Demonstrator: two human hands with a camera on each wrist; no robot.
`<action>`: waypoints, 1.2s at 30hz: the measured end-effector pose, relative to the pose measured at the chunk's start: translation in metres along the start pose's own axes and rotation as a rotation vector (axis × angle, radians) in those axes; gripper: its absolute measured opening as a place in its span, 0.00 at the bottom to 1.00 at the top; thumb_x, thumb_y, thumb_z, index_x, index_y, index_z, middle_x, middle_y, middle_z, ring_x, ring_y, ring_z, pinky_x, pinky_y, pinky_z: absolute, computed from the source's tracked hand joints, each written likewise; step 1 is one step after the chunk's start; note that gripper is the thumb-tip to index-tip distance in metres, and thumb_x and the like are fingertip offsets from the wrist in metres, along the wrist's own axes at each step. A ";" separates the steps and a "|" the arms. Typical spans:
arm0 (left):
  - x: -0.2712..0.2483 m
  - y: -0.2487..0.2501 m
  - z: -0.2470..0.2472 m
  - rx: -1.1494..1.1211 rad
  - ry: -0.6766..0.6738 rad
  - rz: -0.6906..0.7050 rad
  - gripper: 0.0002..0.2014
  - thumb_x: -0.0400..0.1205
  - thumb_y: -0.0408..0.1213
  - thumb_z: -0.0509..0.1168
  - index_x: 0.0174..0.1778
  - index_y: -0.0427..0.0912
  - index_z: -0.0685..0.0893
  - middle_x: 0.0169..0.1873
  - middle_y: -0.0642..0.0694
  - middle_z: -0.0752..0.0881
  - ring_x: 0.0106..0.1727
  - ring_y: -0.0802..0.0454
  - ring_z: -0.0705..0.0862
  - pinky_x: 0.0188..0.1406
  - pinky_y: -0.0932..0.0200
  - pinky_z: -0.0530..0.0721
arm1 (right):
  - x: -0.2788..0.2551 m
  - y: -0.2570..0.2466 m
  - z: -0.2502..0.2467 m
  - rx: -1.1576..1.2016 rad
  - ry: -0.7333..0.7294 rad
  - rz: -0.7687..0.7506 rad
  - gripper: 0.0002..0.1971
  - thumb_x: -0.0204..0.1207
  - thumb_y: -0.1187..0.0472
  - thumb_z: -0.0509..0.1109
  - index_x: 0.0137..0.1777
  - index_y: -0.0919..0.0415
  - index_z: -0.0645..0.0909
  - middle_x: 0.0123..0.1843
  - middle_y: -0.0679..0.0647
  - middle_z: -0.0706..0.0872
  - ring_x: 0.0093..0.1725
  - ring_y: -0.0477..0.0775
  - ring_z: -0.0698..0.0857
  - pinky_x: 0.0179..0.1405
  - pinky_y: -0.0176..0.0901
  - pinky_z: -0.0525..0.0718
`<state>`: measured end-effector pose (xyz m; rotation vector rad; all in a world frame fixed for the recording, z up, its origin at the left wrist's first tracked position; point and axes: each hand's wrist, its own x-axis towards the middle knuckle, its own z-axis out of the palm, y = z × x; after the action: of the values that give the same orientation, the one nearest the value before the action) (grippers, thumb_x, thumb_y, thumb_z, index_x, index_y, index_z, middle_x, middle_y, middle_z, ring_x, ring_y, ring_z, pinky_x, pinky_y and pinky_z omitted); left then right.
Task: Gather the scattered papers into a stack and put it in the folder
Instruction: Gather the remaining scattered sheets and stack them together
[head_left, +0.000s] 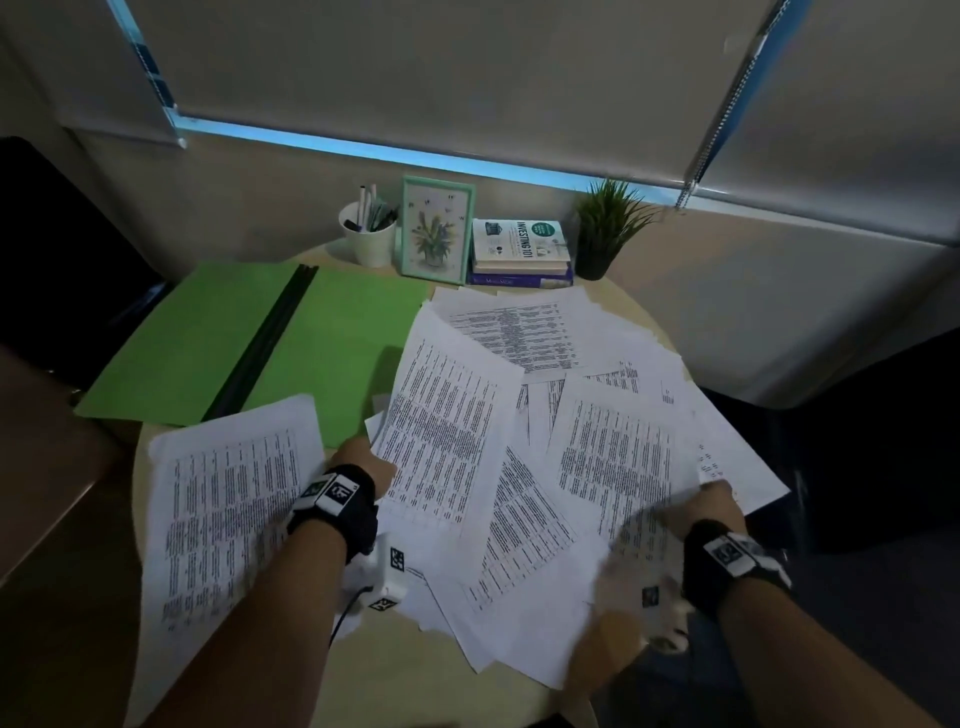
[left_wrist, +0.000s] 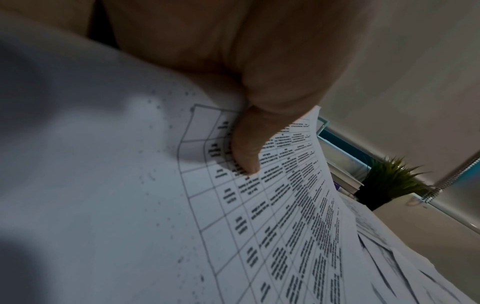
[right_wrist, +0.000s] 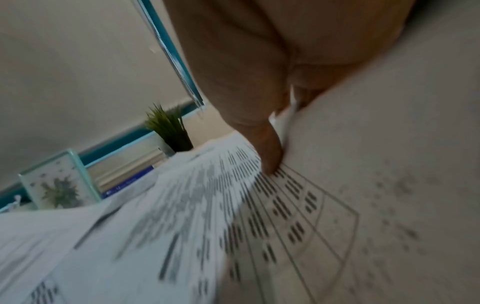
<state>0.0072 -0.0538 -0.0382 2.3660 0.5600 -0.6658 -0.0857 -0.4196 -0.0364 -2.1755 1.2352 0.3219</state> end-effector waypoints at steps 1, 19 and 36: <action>0.001 -0.002 0.002 0.001 0.002 0.000 0.17 0.79 0.33 0.66 0.63 0.37 0.75 0.58 0.35 0.81 0.50 0.42 0.78 0.56 0.50 0.81 | 0.000 0.008 0.007 0.040 0.019 -0.009 0.26 0.72 0.62 0.78 0.64 0.64 0.70 0.54 0.64 0.83 0.42 0.61 0.84 0.39 0.45 0.80; 0.004 0.001 0.006 -0.188 0.021 0.164 0.16 0.81 0.38 0.69 0.65 0.46 0.80 0.60 0.46 0.85 0.62 0.39 0.82 0.68 0.42 0.78 | -0.026 -0.060 0.056 0.049 -0.291 -0.598 0.48 0.65 0.33 0.74 0.81 0.56 0.62 0.76 0.56 0.76 0.71 0.58 0.77 0.69 0.52 0.76; 0.038 -0.045 0.007 -0.127 -0.008 -0.128 0.29 0.84 0.44 0.62 0.79 0.34 0.65 0.70 0.35 0.77 0.66 0.38 0.78 0.63 0.52 0.76 | 0.010 -0.049 0.095 0.314 -0.228 -0.297 0.12 0.76 0.69 0.73 0.58 0.70 0.84 0.46 0.63 0.88 0.46 0.63 0.86 0.52 0.51 0.85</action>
<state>0.0106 -0.0174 -0.0849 2.2230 0.7327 -0.6755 -0.0310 -0.3492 -0.0970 -1.9507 0.7672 0.2263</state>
